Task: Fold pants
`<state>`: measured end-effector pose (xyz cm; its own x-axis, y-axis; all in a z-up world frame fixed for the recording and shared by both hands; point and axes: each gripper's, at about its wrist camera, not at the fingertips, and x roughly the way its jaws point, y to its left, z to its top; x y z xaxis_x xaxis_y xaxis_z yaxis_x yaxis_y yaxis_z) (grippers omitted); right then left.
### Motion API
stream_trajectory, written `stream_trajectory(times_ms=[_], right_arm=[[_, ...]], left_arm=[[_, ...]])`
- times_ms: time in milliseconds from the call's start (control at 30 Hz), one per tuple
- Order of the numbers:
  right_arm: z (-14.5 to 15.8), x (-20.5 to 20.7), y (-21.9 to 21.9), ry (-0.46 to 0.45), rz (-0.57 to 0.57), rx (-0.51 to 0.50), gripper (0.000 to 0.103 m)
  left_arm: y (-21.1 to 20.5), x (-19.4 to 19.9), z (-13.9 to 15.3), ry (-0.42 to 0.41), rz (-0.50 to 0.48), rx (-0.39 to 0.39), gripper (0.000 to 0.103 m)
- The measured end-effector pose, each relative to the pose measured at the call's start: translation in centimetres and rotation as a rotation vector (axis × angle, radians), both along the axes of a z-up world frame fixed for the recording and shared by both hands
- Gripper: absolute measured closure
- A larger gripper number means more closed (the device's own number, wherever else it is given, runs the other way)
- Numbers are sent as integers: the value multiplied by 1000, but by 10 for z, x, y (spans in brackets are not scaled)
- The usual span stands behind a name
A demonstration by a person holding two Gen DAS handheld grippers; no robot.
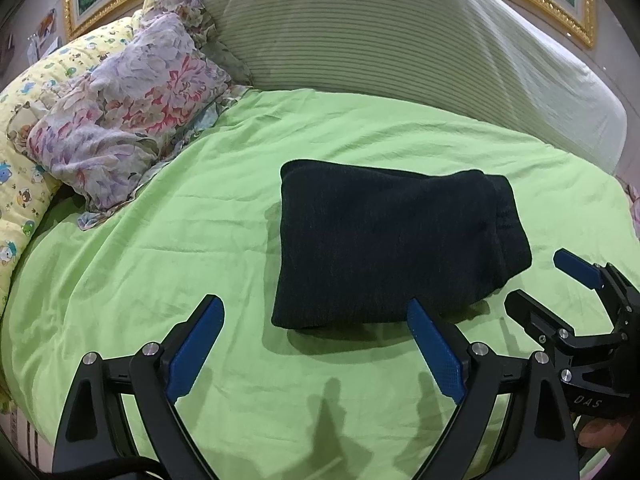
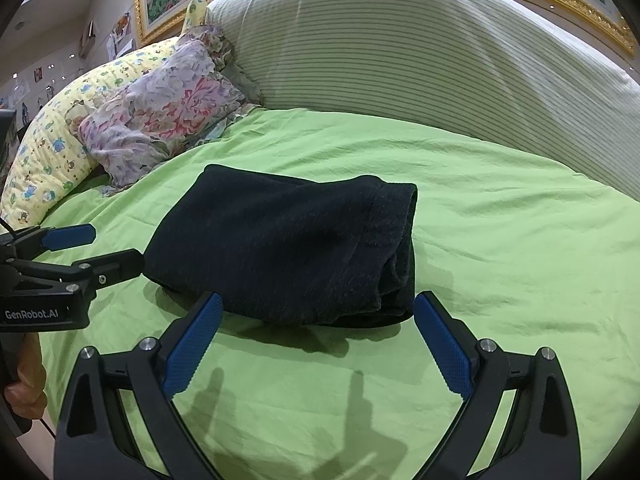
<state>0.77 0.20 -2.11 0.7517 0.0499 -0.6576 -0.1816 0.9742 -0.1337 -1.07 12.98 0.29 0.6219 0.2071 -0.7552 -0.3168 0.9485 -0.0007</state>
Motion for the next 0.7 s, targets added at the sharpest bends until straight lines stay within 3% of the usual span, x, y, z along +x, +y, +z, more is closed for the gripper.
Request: stream_trajectory(times_ms=[700], right_arm=[[10, 14, -15, -11, -41, 18, 7]], left_arm=[[1, 15, 4, -16, 2, 2, 10]])
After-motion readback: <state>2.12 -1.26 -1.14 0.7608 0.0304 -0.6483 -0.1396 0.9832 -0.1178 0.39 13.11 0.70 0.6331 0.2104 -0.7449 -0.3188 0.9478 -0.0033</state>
